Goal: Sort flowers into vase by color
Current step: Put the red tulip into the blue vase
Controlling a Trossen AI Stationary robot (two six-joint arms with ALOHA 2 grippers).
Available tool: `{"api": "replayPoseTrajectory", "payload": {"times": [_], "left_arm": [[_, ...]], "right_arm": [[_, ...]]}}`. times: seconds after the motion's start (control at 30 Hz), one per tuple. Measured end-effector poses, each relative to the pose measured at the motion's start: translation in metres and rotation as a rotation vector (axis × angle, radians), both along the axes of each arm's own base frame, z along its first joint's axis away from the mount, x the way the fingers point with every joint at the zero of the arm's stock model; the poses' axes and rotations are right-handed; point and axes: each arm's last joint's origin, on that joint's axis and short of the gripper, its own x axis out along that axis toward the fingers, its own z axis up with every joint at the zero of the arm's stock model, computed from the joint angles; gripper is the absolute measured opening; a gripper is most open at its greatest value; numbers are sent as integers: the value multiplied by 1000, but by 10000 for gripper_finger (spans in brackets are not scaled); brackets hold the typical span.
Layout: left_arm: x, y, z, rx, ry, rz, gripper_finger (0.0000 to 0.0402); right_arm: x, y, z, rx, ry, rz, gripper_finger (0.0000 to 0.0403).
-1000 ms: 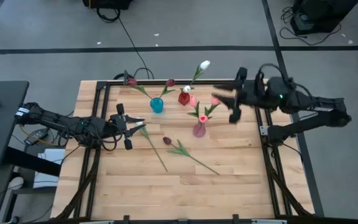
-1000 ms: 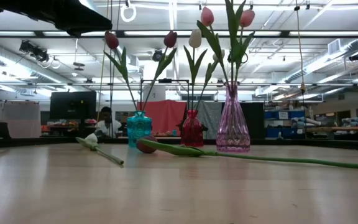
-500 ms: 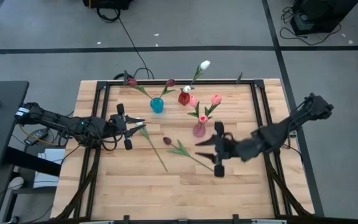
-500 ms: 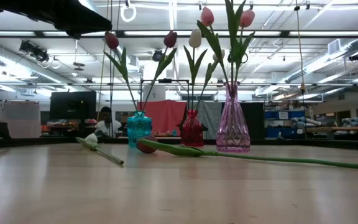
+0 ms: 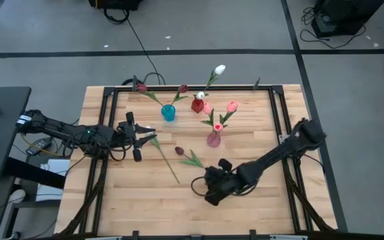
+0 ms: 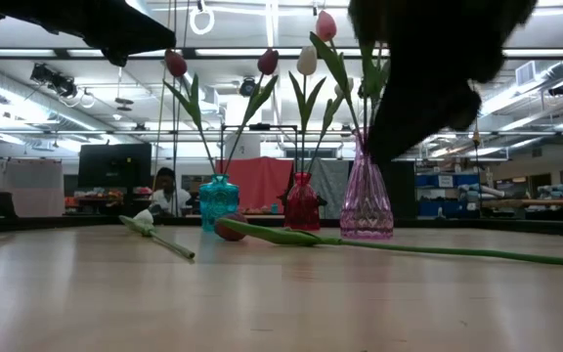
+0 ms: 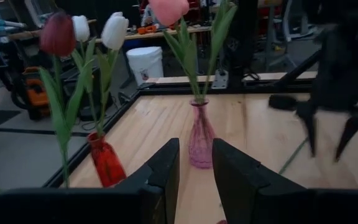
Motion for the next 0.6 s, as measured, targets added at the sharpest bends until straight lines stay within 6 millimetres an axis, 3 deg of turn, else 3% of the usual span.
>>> {"api": "replayPoseTrajectory", "payload": {"times": [0.13, 0.23, 0.6], "left_arm": [[0, -1, 0, -17, -3, -22, 99], [0, -1, 0, -19, -3, -28, 99], [0, -1, -1, -22, 7, -27, 99]], "right_arm": [[3, 1, -34, -55, 88, -42, 142], [5, 0, -46, -136, 88, -70, 132], [9, -5, -48, -302, 1, -133, 99]]}}
